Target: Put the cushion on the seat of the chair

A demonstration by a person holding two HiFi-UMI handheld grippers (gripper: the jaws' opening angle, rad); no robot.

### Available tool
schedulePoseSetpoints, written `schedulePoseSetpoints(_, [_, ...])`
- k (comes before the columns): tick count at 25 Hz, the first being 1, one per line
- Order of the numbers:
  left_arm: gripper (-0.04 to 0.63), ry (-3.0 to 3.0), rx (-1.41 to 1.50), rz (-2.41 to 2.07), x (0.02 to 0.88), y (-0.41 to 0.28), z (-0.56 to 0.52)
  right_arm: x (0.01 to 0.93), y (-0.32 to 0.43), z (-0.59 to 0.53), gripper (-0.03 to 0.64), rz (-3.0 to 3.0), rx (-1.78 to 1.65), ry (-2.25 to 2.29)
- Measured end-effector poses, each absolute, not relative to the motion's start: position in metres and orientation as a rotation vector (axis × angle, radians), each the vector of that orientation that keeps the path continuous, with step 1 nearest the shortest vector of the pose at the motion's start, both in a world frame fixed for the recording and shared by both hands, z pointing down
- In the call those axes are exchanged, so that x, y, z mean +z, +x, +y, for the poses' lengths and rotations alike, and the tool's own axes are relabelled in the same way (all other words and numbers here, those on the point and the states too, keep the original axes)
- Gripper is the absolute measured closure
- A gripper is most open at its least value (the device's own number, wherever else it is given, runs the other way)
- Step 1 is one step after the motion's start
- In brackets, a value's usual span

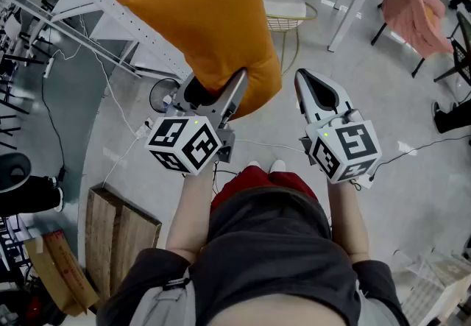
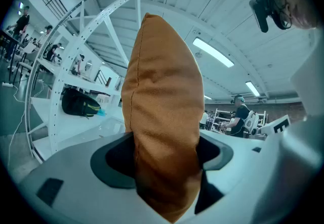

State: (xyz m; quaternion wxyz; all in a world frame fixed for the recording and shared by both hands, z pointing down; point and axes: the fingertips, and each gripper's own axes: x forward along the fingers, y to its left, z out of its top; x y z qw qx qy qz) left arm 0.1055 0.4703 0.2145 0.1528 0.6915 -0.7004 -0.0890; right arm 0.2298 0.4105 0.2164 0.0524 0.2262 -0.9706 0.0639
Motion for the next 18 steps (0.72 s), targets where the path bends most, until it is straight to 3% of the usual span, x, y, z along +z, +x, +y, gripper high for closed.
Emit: schedulePoseSetpoints(18, [0.247,2.036,-0.274,-1.944,0.206,0.127,0.457,0.21,0.255,0.403,0.6,-2.976,0.245,0.737])
